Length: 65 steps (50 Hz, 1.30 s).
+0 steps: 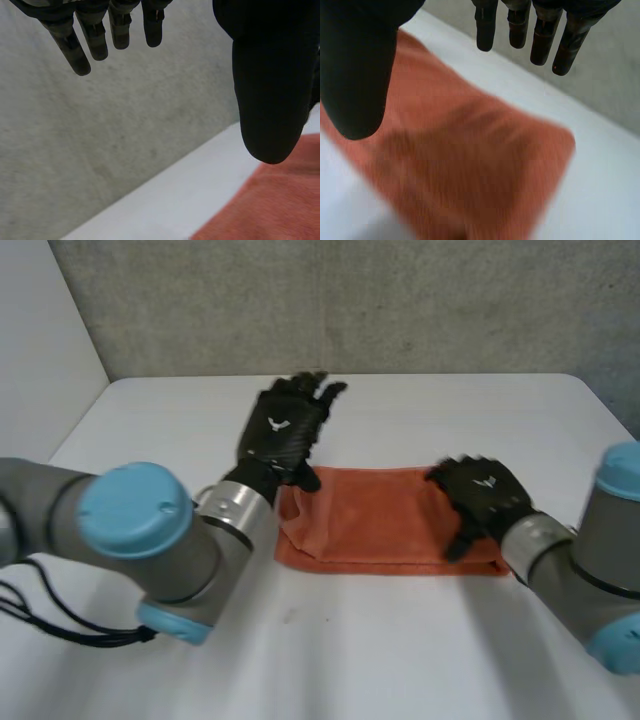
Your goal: Fold the laundry
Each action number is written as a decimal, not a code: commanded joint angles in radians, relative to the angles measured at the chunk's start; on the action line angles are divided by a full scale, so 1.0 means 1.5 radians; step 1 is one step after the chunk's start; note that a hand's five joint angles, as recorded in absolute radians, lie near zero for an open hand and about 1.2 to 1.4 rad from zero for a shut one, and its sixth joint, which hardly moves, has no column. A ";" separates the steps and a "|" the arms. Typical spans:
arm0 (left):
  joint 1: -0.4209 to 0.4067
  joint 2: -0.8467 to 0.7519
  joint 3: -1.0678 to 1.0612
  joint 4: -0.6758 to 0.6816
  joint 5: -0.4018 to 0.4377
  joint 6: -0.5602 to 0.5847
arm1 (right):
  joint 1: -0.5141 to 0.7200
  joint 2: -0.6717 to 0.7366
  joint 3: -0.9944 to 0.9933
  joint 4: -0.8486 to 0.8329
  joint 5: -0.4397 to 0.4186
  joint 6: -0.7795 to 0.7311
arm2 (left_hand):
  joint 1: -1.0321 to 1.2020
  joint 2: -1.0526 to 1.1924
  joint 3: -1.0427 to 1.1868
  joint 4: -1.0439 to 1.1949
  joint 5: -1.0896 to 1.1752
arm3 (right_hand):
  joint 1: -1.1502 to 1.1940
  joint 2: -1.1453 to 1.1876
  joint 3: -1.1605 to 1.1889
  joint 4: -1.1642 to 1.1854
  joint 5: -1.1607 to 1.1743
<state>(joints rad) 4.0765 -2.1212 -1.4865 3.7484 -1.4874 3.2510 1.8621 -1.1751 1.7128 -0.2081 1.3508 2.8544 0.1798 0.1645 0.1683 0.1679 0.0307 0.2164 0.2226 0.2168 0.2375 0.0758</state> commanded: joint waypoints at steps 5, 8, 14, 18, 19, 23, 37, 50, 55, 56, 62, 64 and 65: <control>-0.004 -0.112 0.069 -0.049 0.000 0.017 | -0.095 0.034 0.082 -0.061 -0.005 -0.112 | 0.001 0.011 0.009 0.009 -0.016 | 0.609 0.605 0.609 0.595 0.587; 0.005 -0.103 0.046 -0.060 -0.006 0.022 | -0.101 0.041 0.070 -0.077 0.000 -0.153 | -0.001 0.009 0.007 0.007 -0.018 | 0.787 0.782 0.786 0.772 0.764; 0.025 -0.041 -0.020 -0.071 -0.013 0.022 | -0.088 0.035 0.022 -0.090 0.006 -0.187 | -0.003 0.007 0.005 0.005 -0.020 | 0.787 0.782 0.786 0.772 0.764; 0.059 0.037 -0.104 -0.072 -0.030 0.023 | 0.035 0.032 -0.068 -0.092 0.032 -0.190 | -0.001 0.009 0.007 0.007 -0.018 | 0.787 0.782 0.786 0.772 0.764; 0.059 0.038 -0.104 -0.072 -0.030 0.023 | 0.082 0.042 -0.100 -0.090 0.032 -0.188 | -0.001 0.009 0.007 0.007 -0.018 | 0.787 0.782 0.786 0.772 0.764; 0.074 0.114 -0.175 -0.074 -0.050 0.022 | 0.216 0.115 -0.187 -0.085 0.025 -0.196 | -0.003 0.007 0.005 0.005 -0.020 | 0.787 0.782 0.786 0.772 0.764; 0.091 0.194 -0.210 -0.073 -0.099 0.021 | 0.336 0.208 -0.241 -0.040 -0.010 -0.209 | -0.004 0.007 0.004 0.004 -0.020 | 0.017 0.013 0.017 0.003 -0.005; 0.024 0.087 -0.051 -0.075 -0.062 0.002 | 0.180 0.064 -0.203 -0.022 0.037 0.122 | -0.003 0.007 0.005 0.005 -0.020 | -0.028 -0.032 -0.028 -0.042 -0.051; -0.009 -0.005 0.013 -0.112 -0.048 -0.035 | 0.161 0.119 -0.236 0.040 0.030 0.160 | -0.001 0.009 0.007 0.007 -0.018 | -0.028 -0.032 -0.028 -0.042 -0.051; -0.009 -0.005 0.013 -0.112 -0.048 -0.035 | 0.158 0.144 -0.254 0.063 0.031 0.160 | -0.001 0.009 0.007 0.007 -0.018 | -0.028 -0.032 -0.028 -0.042 -0.051; -0.019 -0.072 0.056 -0.198 -0.051 -0.039 | 0.146 0.228 -0.325 0.138 0.030 0.160 | -0.001 0.009 0.007 0.007 -0.018 | -0.028 -0.032 -0.028 -0.042 -0.051; -0.018 -0.082 0.061 -0.217 -0.056 -0.039 | 0.144 0.241 -0.336 0.147 0.031 0.159 | -0.001 0.009 0.007 0.007 -0.018 | -0.028 -0.032 -0.028 -0.042 -0.051; -0.017 -0.085 0.061 -0.234 -0.061 -0.039 | 0.141 0.249 -0.345 0.153 0.032 0.159 | -0.003 0.007 0.005 0.005 -0.020 | -0.028 -0.032 -0.028 -0.042 -0.051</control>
<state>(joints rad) 4.0510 -2.1849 -1.4267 3.5166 -1.5599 3.1937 2.0863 -0.9089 1.2863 -0.0623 1.3974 3.1067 0.1798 0.1645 0.1683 0.1683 0.0307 0.2152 0.2229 0.2140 0.2368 0.0720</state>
